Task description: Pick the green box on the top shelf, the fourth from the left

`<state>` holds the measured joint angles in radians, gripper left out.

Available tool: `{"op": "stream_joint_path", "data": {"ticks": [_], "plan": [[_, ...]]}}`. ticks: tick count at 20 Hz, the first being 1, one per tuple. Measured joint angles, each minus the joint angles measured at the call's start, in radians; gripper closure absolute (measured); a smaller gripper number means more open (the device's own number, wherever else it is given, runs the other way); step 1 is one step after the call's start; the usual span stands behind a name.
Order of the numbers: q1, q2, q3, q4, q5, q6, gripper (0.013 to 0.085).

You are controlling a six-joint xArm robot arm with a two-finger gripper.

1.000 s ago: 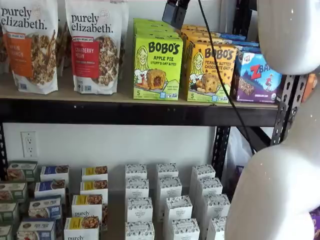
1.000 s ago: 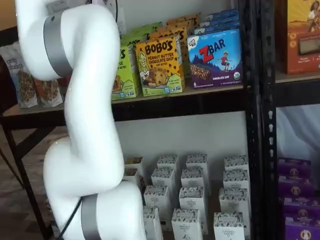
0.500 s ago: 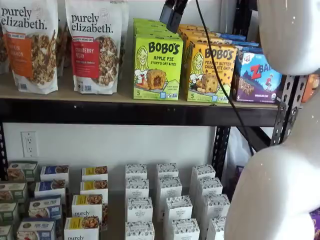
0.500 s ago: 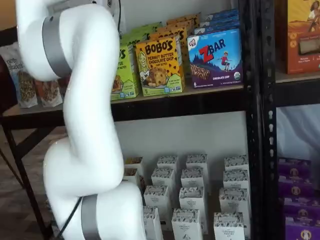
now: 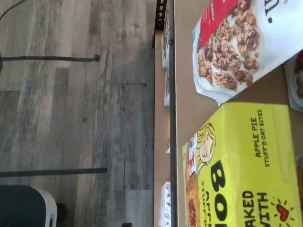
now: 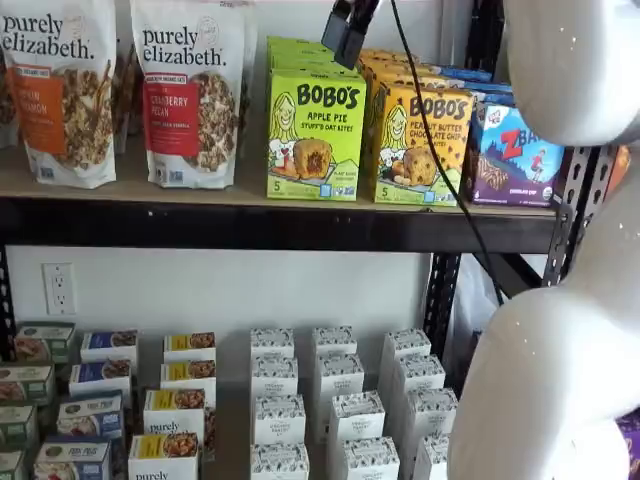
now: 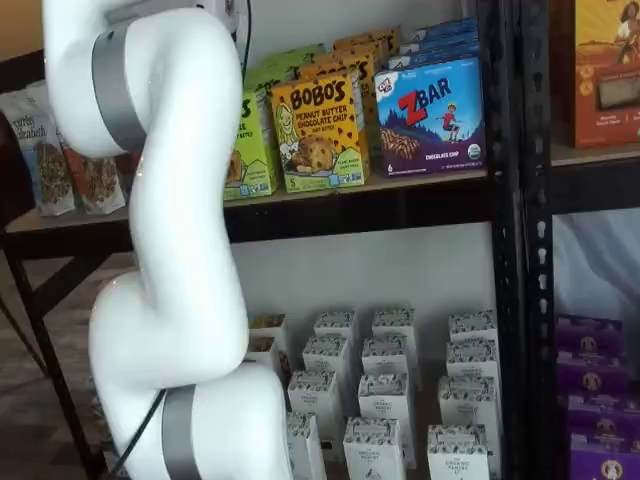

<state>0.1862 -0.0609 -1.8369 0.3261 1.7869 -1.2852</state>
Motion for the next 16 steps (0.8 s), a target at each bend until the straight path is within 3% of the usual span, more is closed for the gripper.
{"op": "stream_joint_path", "data": {"ticks": [16], "plan": [[-0.017,0.012,0.057,-0.028,-0.084,-0.042,0.0130]]}}
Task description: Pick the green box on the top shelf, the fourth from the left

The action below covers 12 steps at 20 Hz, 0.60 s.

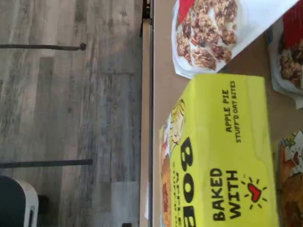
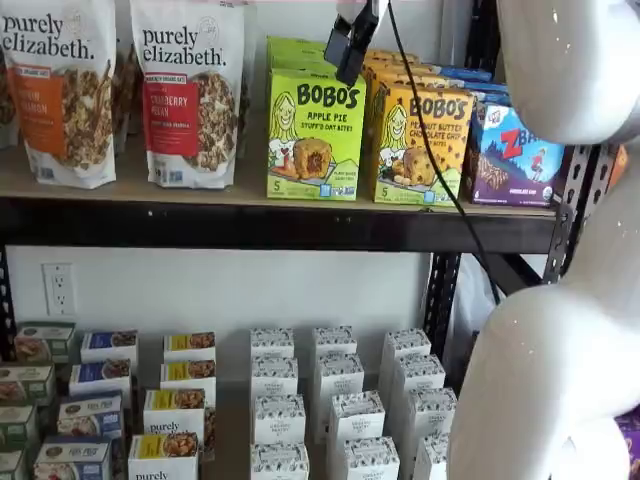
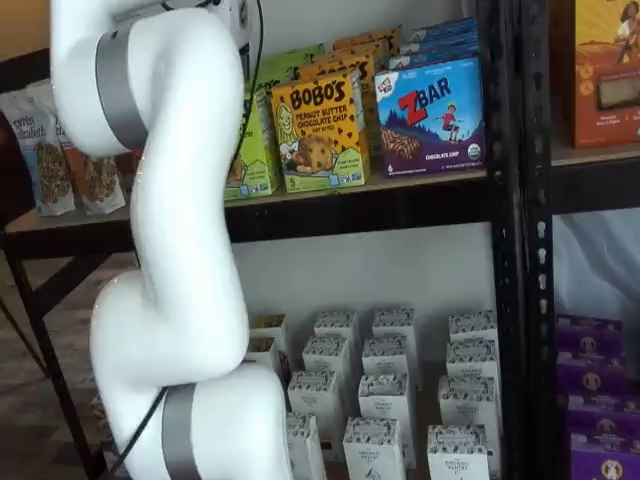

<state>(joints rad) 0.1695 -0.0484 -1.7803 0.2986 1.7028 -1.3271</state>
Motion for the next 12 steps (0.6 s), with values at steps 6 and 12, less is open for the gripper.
{"op": "stream_joint_path", "data": {"ticks": [6,12], "plan": [[-0.012,0.014,0.000,0.000,-0.015,-0.015,0.0130],[-0.012,0.036,-0.015,-0.011,-0.005,-0.020,0.0130]]}}
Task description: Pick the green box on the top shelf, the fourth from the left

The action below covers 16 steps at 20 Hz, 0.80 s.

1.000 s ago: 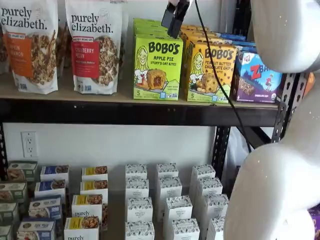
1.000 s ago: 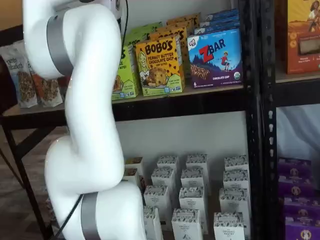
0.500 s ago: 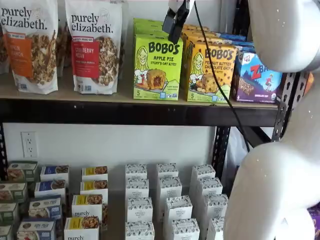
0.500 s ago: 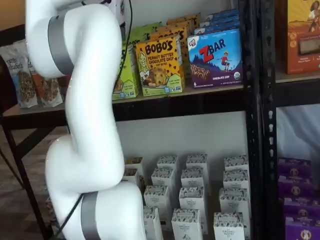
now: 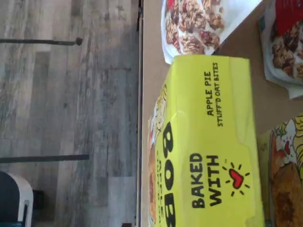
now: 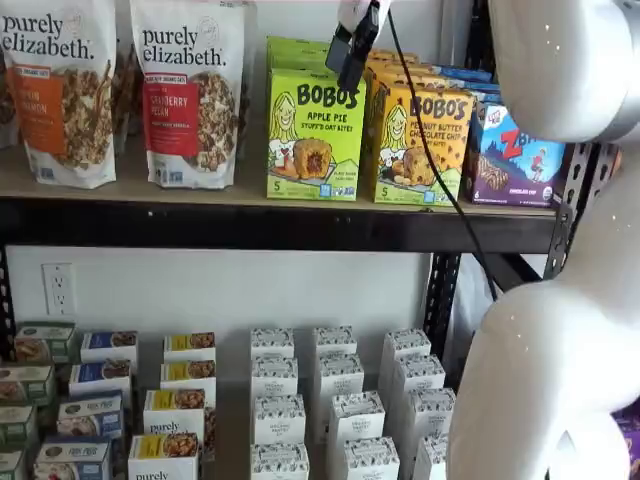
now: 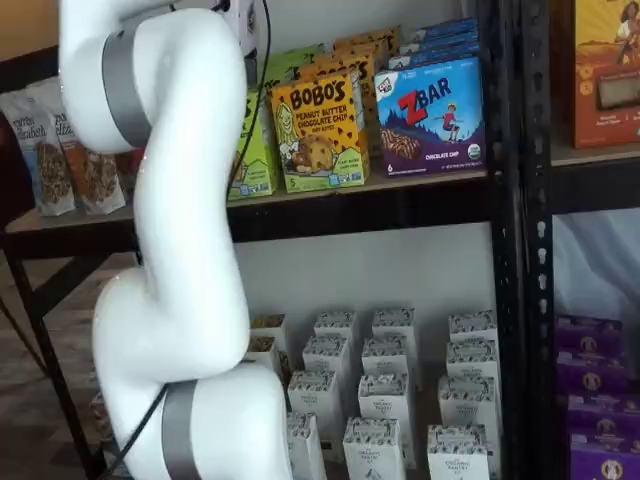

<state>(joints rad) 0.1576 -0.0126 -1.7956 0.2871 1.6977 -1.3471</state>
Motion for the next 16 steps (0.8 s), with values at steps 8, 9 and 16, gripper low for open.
{"op": "stream_joint_path", "data": {"ticks": [8,9,16], "plan": [[0.005,0.038,-0.039,-0.021,0.050,0.001,0.0130],[0.005,0.039,-0.038,-0.023,0.050,0.001,0.0130],[0.015,0.030,-0.008,-0.034,0.030,0.003,0.0130]]}}
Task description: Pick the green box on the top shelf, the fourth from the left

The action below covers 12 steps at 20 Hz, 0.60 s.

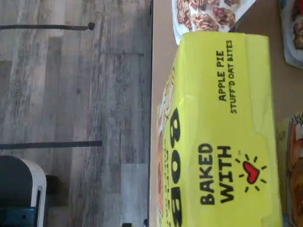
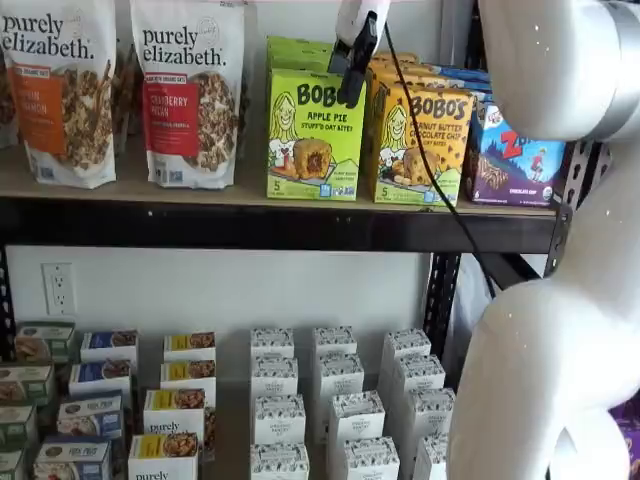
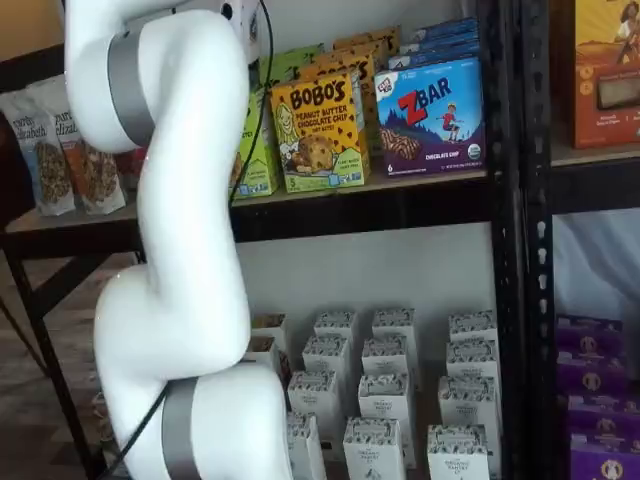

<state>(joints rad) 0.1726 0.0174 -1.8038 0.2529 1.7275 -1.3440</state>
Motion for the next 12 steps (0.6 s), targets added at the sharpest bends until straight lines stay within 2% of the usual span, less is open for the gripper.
{"op": "stream_joint_path", "data": {"ticks": [12], "plan": [[0.018,-0.017,0.052,-0.018,-0.048,0.007,0.0130]]}}
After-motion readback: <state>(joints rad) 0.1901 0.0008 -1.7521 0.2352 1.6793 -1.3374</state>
